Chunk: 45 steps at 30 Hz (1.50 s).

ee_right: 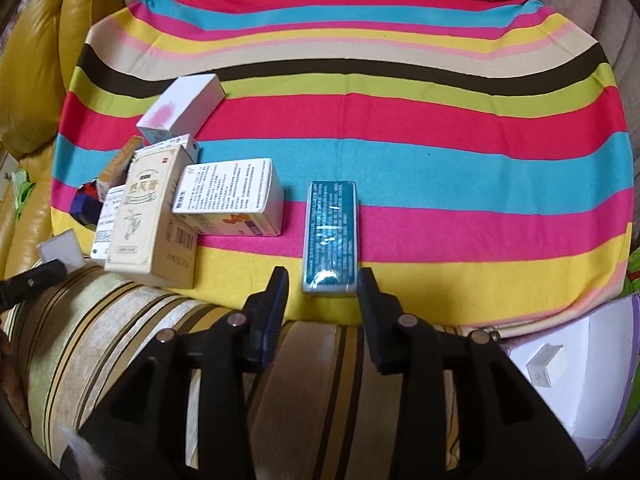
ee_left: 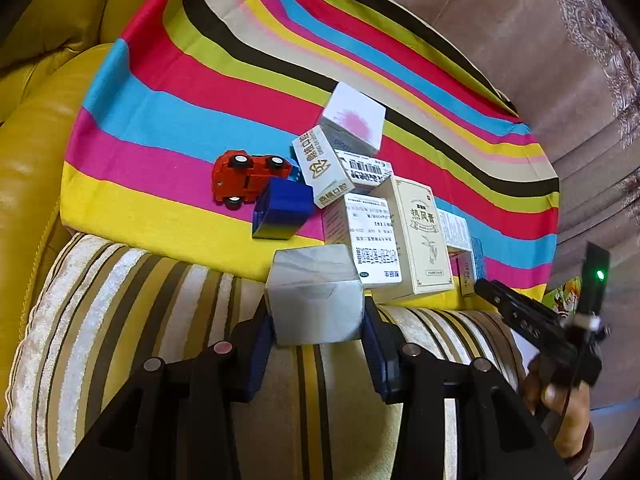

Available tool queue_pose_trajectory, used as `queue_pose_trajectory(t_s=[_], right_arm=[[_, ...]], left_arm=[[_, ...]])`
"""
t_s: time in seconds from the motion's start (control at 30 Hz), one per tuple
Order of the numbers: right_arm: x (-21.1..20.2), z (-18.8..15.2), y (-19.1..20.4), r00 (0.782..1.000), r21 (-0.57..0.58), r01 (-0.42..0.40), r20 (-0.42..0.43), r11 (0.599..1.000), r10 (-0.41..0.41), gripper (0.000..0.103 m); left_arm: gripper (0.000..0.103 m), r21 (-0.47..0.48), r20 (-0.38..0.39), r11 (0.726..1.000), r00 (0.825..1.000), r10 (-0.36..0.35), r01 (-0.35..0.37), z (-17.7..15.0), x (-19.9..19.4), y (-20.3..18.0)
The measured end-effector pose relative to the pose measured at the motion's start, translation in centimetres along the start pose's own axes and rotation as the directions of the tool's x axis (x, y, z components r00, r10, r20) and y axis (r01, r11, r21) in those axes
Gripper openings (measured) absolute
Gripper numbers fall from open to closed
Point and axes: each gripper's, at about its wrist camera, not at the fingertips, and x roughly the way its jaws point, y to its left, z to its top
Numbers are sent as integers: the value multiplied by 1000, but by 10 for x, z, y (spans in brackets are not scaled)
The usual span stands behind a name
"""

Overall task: Organize rigid objects
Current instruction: 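Close left tool on the white cube box while right tool grasps the teal box, lift toward storage box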

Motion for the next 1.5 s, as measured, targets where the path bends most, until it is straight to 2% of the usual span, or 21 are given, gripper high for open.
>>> queue_pose_trajectory(t_s=[0.3,0.37,0.6,0.97,1.27,1.5], right_arm=[[31,18,2,997,-13,20,-72,1000,-21,40],[34,17,4,997,-20,11,-82,1000,-12,38],[13,7,6,1000,-27,15,-19,1000,-16,37],[-39,-24,-9,997,46,8,79,999,-12,37],[-59,-40,-32,994,120,-8,111,993,-5,37],[-73,-55,-55,991,177,-9,129,984,-14,37]], left_arm=[[43,21,0,1000,1000,-4,4,-3,0,-5],[43,22,0,1000,1000,-6,6,-4,0,-7],[43,48,-2,999,1000,-15,15,-12,-2,-18],[42,148,-16,987,998,-56,58,-29,-4,-58],[42,263,-42,961,996,-73,82,-42,7,-99],[42,323,-77,941,994,-79,100,-39,26,-128]])
